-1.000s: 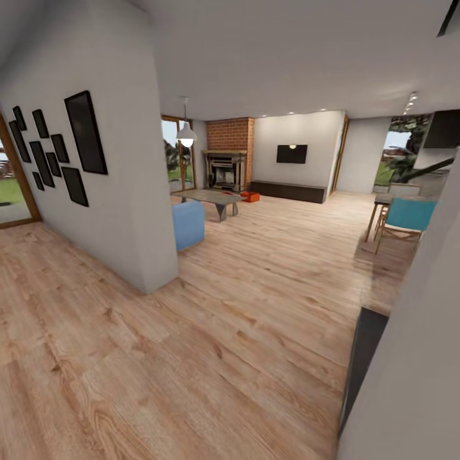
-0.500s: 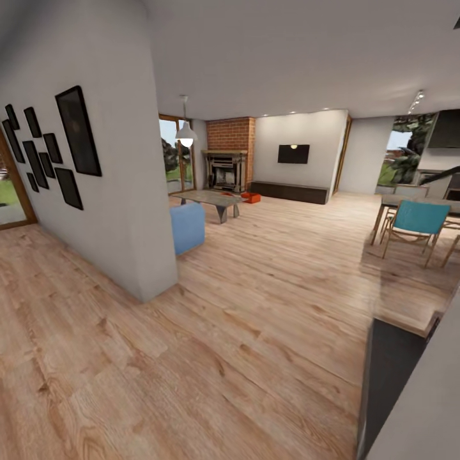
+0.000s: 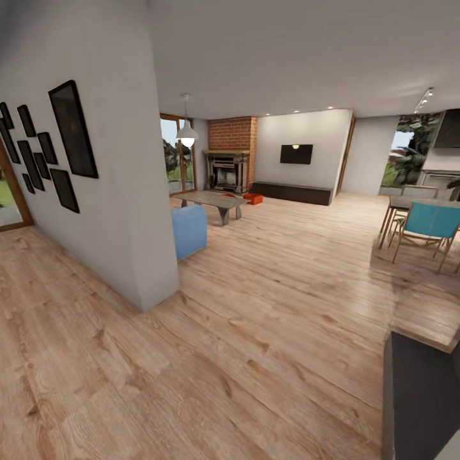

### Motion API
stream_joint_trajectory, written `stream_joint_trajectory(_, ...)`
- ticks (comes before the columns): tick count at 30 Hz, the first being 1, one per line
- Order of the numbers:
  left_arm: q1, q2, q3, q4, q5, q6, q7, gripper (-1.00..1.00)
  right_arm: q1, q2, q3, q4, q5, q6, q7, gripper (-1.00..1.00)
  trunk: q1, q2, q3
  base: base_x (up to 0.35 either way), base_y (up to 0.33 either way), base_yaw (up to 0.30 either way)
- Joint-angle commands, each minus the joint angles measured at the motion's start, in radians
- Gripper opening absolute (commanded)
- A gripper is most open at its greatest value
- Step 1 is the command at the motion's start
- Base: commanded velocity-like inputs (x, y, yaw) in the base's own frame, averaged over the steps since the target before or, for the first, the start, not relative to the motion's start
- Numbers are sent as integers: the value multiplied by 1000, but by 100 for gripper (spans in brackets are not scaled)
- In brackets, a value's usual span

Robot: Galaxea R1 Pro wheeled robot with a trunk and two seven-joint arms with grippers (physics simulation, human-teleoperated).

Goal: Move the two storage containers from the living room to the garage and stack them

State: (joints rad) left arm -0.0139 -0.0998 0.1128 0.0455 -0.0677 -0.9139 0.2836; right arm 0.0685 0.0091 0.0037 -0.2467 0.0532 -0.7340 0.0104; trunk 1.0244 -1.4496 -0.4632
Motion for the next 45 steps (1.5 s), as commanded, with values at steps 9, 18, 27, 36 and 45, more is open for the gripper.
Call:
stream_joint_trajectory(9,-2,0,7,4,-7,-5,2,100,1,0,-2,-2,5,-1,0,100,1,0,-1,326,106,0)
stream_joint_trajectory(18,-2,0,7,3,-8,-5,3,100,1,0,-2,-2,5,-1,0,100,1,0,-1,326,9,0)
stream_joint_trajectory(27,-1,0,7,3,-7,-5,3,100,1,0,-2,-2,5,-1,-1,100,1,0,-1,326,0,0)
stream_joint_trajectory(36,-1,0,7,4,-7,-5,3,100,1,0,-1,-2,5,-1,0,100,1,0,-1,326,0,-103)
stream_joint_trajectory(45,-2,0,7,3,-7,-5,3,100,1,0,-1,-2,6,-1,1,100,1,0,-1,326,0,-185)
